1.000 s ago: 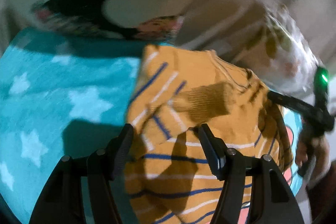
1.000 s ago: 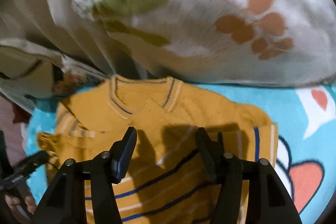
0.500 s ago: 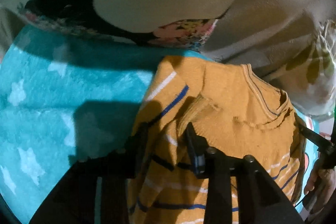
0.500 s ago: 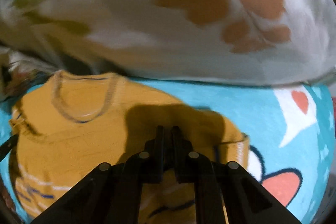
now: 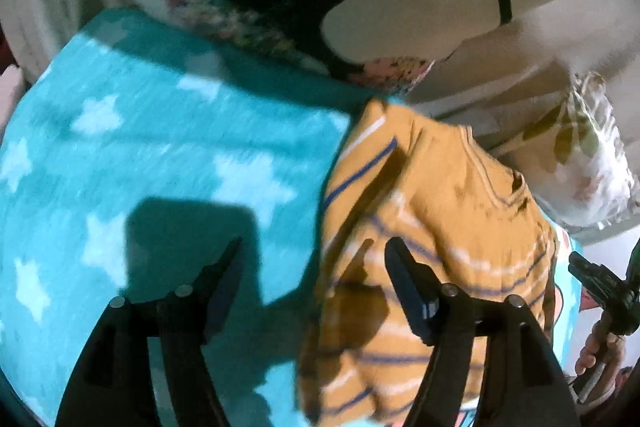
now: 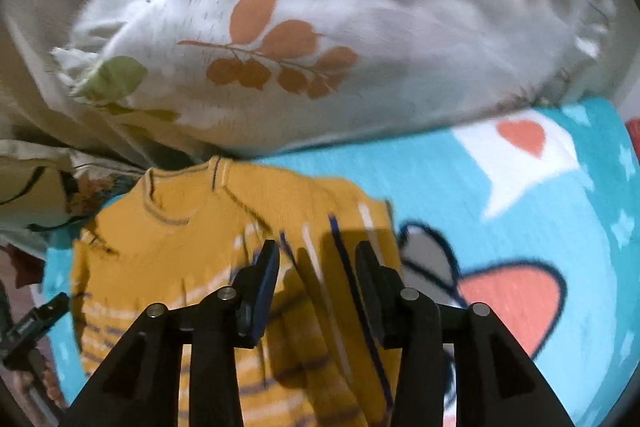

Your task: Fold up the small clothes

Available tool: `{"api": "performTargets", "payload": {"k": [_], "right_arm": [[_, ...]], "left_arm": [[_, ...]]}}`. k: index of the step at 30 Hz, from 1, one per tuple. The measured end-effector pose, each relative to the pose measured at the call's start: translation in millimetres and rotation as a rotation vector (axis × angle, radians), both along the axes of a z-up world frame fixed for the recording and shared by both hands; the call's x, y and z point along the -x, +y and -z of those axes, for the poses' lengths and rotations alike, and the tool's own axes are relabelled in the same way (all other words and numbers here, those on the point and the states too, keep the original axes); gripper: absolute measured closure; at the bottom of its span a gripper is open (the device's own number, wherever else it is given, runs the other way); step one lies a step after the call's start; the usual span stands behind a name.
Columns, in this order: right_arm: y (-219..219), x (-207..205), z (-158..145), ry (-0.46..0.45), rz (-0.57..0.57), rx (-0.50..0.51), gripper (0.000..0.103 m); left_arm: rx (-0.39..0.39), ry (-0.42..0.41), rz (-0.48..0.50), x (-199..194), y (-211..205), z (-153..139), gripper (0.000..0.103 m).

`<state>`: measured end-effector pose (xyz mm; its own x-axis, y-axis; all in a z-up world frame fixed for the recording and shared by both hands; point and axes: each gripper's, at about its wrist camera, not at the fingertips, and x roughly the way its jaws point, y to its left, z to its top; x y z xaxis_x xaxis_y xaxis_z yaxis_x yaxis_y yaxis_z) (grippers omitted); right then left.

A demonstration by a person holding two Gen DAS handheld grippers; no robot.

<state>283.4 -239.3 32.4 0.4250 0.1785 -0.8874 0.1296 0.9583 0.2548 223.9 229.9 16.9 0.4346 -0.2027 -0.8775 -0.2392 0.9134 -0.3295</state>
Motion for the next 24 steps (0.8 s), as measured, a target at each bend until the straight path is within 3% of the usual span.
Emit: {"api": "performTargets", "payload": {"k": [4, 9, 12, 13, 14, 15, 16, 18, 19, 20, 21, 24], "right_arm": [[-10.5, 42.8, 1.0, 0.004, 0.002, -0.05, 0.049], [-41.0, 103.9, 15.9, 0.043, 0.013, -0.154, 0.042], [-43.0, 129.6, 31.0, 0.073, 0.007, -0.255, 0.04], [-42.2, 134.3, 34.5, 0.076, 0.008, -0.276, 0.039], [-41.0, 136.3, 36.7, 0.076, 0.009, -0.286, 0.039], [-36.3, 136.8, 40.6, 0.073, 0.012, -0.297, 0.039], [-32.4, 135.0, 43.7, 0.068, 0.018, -0.312, 0.039], [-26.7, 130.0, 47.4, 0.054, 0.029, -0.315, 0.039], [-21.3, 125.2, 50.3, 0.054, 0.027, -0.327, 0.046], [-18.8, 120.8, 53.1, 0.065, 0.023, -0.344, 0.084], [-16.3, 116.0, 55.2, 0.08, 0.021, -0.348, 0.097], [-20.9, 112.7, 49.1, 0.086, 0.045, -0.353, 0.096]], "left_arm": [[0.057, 0.045, 0.006, 40.9, 9.1, 16.2, 0.032], [0.145, 0.054, 0.085, 74.5, -5.2, 35.4, 0.032], [0.117, 0.016, 0.134, 83.7, -21.3, 34.4, 0.031], [0.121, 0.017, 0.136, 83.7, -23.3, 34.3, 0.035], [0.129, 0.019, 0.138, 83.4, -24.5, 34.1, 0.045], [0.154, 0.035, 0.147, 79.9, -26.5, 36.9, 0.081], [0.173, 0.068, 0.146, 75.6, -28.1, 41.2, 0.087], [0.162, 0.073, 0.139, 72.9, -30.0, 40.0, 0.089], [0.142, 0.083, 0.138, 76.4, -27.7, 34.9, 0.09], [0.141, 0.087, 0.132, 77.2, -25.6, 32.4, 0.091], [0.158, 0.087, 0.117, 80.4, -17.7, 26.9, 0.091], [0.18, 0.079, 0.084, 81.1, -4.1, 15.2, 0.092]]}}
